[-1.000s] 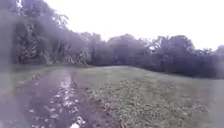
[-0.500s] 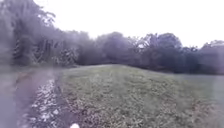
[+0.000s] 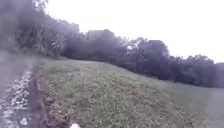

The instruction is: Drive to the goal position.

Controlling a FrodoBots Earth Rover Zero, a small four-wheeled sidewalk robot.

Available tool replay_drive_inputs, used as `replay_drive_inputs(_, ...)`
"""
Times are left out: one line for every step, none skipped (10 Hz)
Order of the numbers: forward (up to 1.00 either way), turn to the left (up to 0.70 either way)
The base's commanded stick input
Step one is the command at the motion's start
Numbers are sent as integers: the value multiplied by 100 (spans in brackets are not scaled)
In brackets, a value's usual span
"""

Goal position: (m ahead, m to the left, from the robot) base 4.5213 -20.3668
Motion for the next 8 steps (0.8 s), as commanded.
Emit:
replay_drive_inputs(70, -35)
replay_drive_inputs(70, -35)
replay_drive_inputs(70, -35)
replay_drive_inputs(70, -35)
replay_drive_inputs(70, -35)
replay_drive_inputs(70, -35)
replay_drive_inputs(70, -35)
replay_drive_inputs(70, -35)
